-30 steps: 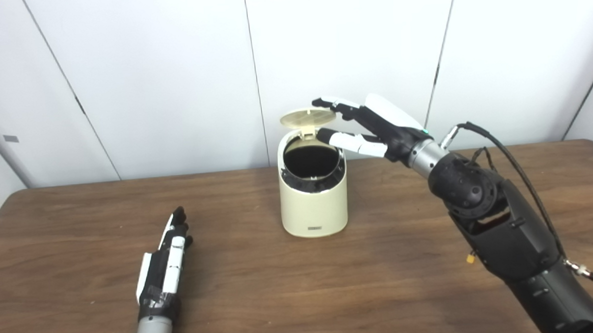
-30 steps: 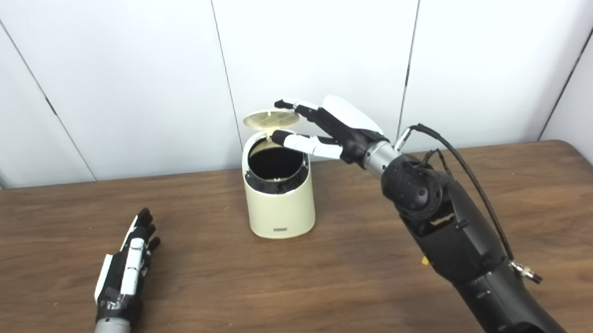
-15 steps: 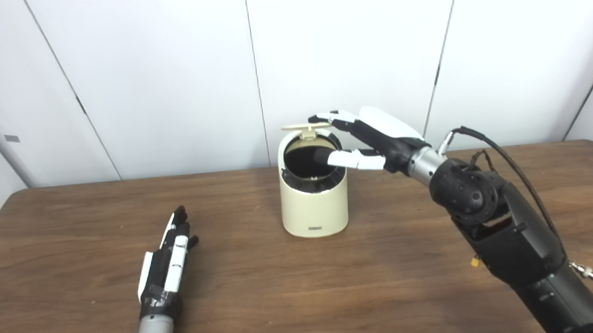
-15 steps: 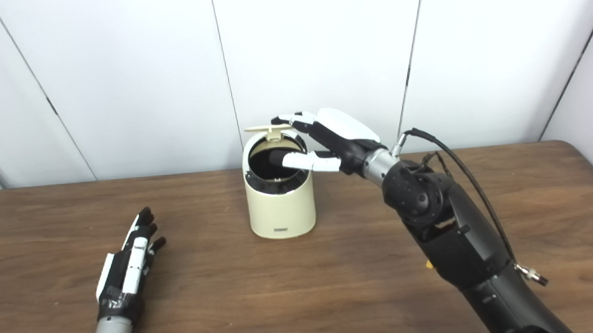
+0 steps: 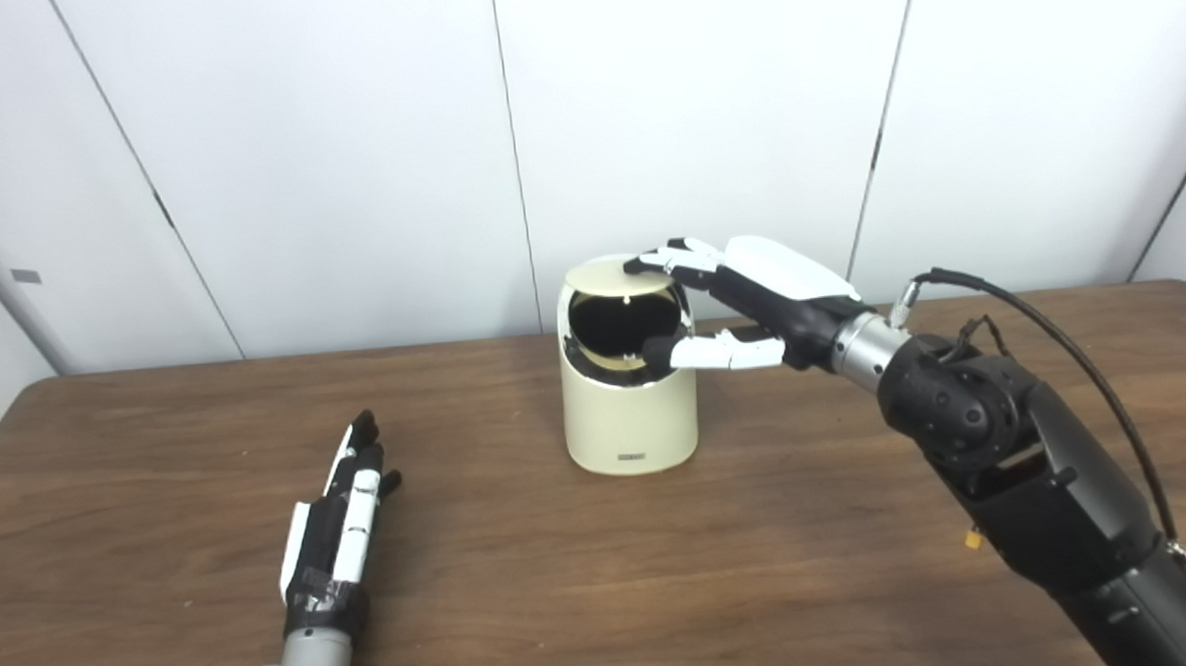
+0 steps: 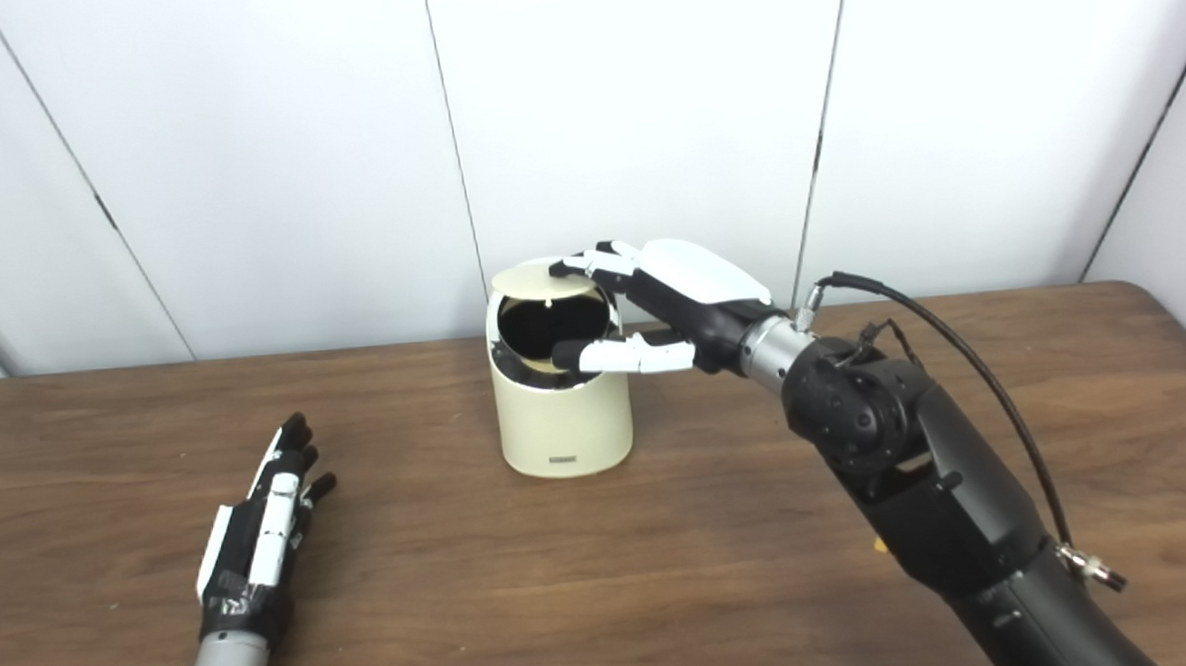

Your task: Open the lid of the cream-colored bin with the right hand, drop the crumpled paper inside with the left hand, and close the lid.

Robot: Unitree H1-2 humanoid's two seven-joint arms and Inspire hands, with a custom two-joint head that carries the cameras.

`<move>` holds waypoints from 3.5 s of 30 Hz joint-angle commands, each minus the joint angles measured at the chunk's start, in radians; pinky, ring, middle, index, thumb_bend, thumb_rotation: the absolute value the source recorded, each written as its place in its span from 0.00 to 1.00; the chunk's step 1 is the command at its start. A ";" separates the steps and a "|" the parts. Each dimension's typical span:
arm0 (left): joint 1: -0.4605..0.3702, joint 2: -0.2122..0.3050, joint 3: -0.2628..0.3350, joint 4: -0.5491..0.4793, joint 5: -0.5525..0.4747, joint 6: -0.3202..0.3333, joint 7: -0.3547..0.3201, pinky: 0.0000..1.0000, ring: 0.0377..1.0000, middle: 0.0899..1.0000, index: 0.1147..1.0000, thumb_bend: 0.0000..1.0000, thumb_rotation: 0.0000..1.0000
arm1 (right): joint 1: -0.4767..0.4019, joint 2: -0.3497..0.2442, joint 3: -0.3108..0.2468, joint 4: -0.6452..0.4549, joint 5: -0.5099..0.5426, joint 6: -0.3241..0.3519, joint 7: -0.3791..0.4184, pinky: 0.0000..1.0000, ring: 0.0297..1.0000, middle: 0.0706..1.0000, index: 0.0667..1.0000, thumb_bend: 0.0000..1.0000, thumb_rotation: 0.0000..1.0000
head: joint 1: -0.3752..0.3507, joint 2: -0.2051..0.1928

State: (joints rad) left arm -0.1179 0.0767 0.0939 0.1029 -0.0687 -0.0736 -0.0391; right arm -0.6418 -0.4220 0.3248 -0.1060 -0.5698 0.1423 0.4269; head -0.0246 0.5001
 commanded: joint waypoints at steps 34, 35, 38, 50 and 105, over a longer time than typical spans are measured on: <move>0.033 -0.040 -0.055 0.014 0.114 0.005 0.064 1.00 1.00 1.00 1.00 0.51 0.91 | 0.059 -0.022 0.075 -0.025 -0.292 -0.169 -0.022 1.00 1.00 0.98 0.89 0.63 1.00 | 0.035 0.042; 0.032 -0.041 -0.055 0.014 0.115 0.004 0.064 1.00 1.00 1.00 1.00 0.51 0.91 | 0.060 -0.025 0.077 -0.027 -0.300 -0.175 -0.023 1.00 1.00 0.98 0.89 0.63 1.00 | 0.036 0.043; 0.032 -0.045 -0.054 0.010 0.116 0.016 0.066 1.00 1.00 1.00 1.00 0.52 0.90 | 0.065 -0.036 0.086 -0.028 -0.336 -0.194 -0.036 1.00 1.00 0.98 0.89 0.63 1.00 | 0.041 0.048; 0.034 -0.051 -0.053 -0.004 0.110 0.042 0.064 1.00 1.00 1.00 1.00 0.50 0.89 | 0.081 -0.050 0.092 -0.011 -0.399 -0.252 -0.078 1.00 1.00 0.98 0.86 0.63 1.00 | 0.046 0.059; 0.046 -0.050 -0.051 -0.039 0.075 0.068 0.058 1.00 1.00 1.00 1.00 0.32 0.62 | 0.150 0.062 -0.053 -0.010 -0.217 -0.158 -0.107 1.00 1.00 1.00 1.00 0.63 1.00 | 0.065 0.081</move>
State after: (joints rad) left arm -0.1018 0.0317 0.0500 0.0578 0.0213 -0.0209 0.0327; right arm -0.4777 -0.3574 0.2964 -0.1029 -0.8034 -0.0433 0.3338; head 0.0399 0.5814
